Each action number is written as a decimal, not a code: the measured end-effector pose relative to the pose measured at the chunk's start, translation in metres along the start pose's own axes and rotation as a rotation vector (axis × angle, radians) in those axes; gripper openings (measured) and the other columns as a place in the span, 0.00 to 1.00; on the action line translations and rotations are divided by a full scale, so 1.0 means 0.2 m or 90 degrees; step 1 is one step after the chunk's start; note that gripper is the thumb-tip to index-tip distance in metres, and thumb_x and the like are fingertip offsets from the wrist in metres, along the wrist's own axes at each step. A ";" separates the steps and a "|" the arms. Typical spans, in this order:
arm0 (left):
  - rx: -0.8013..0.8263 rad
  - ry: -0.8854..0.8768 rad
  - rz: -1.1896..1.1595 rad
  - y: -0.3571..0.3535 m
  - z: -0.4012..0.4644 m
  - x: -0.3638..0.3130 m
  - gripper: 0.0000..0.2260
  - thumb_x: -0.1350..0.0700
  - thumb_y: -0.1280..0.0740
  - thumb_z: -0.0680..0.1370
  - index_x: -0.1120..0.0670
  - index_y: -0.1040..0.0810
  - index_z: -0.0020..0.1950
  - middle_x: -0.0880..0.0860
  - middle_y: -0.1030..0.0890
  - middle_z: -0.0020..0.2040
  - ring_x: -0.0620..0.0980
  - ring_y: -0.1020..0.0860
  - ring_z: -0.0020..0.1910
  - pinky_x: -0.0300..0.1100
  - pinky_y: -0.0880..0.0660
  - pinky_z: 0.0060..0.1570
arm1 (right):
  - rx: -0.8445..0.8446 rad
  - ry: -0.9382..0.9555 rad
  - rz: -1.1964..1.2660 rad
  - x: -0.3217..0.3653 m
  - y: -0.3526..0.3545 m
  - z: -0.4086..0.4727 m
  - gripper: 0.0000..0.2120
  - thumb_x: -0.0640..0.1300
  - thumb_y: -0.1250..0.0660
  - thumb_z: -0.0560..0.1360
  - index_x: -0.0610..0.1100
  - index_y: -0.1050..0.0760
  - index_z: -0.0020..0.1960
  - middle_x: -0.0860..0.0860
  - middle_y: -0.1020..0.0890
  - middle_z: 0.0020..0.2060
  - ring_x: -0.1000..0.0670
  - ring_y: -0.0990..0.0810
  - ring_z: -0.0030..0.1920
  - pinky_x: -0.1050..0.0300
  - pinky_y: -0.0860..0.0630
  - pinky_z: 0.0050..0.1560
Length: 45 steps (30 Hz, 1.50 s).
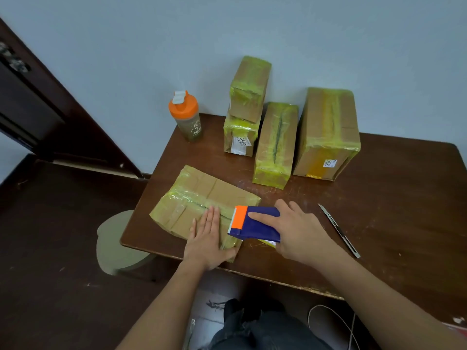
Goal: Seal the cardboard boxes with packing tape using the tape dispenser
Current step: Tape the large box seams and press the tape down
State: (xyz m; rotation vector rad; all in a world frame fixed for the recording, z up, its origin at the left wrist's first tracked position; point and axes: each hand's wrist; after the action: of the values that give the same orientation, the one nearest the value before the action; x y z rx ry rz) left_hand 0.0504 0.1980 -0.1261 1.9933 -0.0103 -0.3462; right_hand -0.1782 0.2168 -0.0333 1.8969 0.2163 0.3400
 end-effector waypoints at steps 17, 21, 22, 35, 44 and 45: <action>0.039 -0.027 0.078 0.02 0.02 -0.02 0.43 0.32 0.45 0.71 0.40 0.71 0.74 0.44 0.69 0.76 0.53 0.68 0.76 0.58 0.65 0.72 | 0.016 -0.057 0.040 -0.06 -0.08 -0.11 0.39 0.52 0.34 0.77 0.65 0.56 0.76 0.47 0.41 0.72 0.44 0.36 0.68 0.50 0.26 0.56; 0.015 -0.053 0.121 0.02 0.01 -0.03 0.39 0.37 0.46 0.76 0.45 0.68 0.77 0.45 0.68 0.76 0.52 0.69 0.75 0.53 0.67 0.73 | 0.022 -0.063 0.050 -0.06 -0.11 -0.11 0.38 0.53 0.34 0.78 0.65 0.55 0.76 0.46 0.40 0.71 0.43 0.36 0.68 0.50 0.27 0.56; 0.010 -0.084 0.133 0.01 0.01 -0.04 0.37 0.36 0.52 0.76 0.46 0.68 0.77 0.44 0.69 0.76 0.50 0.70 0.75 0.52 0.67 0.73 | 0.023 -0.065 0.056 -0.06 -0.11 -0.11 0.37 0.53 0.35 0.78 0.65 0.55 0.77 0.46 0.40 0.71 0.43 0.36 0.68 0.50 0.27 0.56; 0.044 -0.091 0.067 0.09 0.08 0.02 0.30 0.44 0.46 0.83 0.43 0.62 0.78 0.41 0.63 0.77 0.47 0.63 0.77 0.57 0.59 0.74 | 0.016 -0.066 0.080 0.04 -0.09 -0.02 0.38 0.52 0.33 0.76 0.65 0.54 0.77 0.45 0.39 0.69 0.42 0.35 0.66 0.47 0.27 0.57; 0.067 -0.085 0.065 0.13 0.10 0.07 0.33 0.46 0.42 0.82 0.41 0.61 0.78 0.40 0.61 0.78 0.46 0.60 0.77 0.58 0.58 0.74 | 0.034 -0.045 0.045 0.08 -0.09 -0.03 0.41 0.50 0.32 0.76 0.64 0.57 0.77 0.44 0.42 0.72 0.40 0.36 0.68 0.48 0.27 0.58; 0.069 -0.084 0.069 0.13 0.10 0.07 0.33 0.46 0.42 0.82 0.41 0.61 0.78 0.40 0.61 0.78 0.46 0.60 0.77 0.57 0.58 0.74 | 0.036 -0.043 0.044 0.07 -0.08 -0.04 0.41 0.51 0.32 0.76 0.64 0.57 0.77 0.44 0.42 0.72 0.41 0.36 0.68 0.48 0.27 0.58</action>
State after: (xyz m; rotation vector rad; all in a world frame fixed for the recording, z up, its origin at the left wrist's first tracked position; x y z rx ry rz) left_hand 0.0635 0.1670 -0.1147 2.0638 -0.2249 -0.4133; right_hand -0.1683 0.2342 -0.0445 1.9711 0.1161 0.3195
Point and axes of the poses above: each hand's wrist, its own z-axis towards the middle knuckle, its own y-axis out of the back of the hand, x = y × z
